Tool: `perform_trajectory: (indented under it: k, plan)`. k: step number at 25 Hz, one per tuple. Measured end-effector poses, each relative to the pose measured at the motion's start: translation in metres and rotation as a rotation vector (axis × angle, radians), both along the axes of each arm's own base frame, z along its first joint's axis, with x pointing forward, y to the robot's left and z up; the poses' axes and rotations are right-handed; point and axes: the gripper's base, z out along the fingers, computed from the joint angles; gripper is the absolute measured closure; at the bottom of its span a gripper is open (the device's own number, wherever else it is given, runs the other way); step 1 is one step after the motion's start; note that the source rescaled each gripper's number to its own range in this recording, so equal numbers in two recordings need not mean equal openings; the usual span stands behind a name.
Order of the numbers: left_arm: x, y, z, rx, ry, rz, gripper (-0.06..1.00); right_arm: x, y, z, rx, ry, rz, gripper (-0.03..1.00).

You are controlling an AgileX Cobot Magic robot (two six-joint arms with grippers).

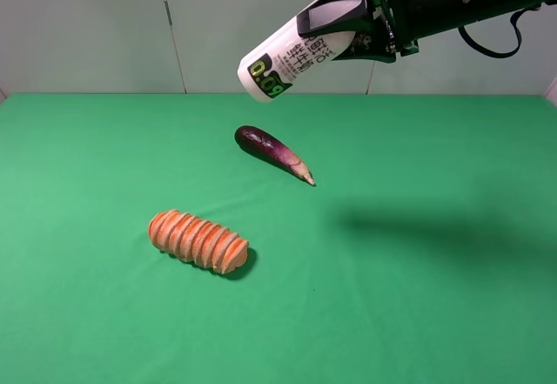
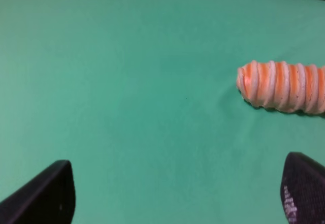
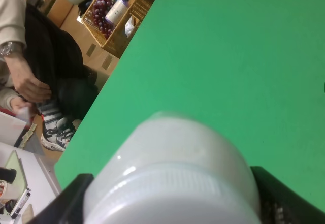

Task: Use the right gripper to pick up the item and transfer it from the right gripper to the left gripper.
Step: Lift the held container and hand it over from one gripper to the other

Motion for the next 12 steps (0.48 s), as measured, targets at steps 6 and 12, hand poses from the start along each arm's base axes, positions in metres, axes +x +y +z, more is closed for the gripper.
perform_trajectory:
  k: [6,12]
  plan:
    - [0.0,0.0,0.0,0.0,0.0,0.0,0.38,-0.0021,-0.0001,0.0051,0.018,-0.008,-0.005,0.97]
    - [0.0069,-0.0016,0.0002,-0.006,0.045,-0.01,0.36,-0.0025,0.0,0.0064,0.026,-0.009,-0.006,0.97]
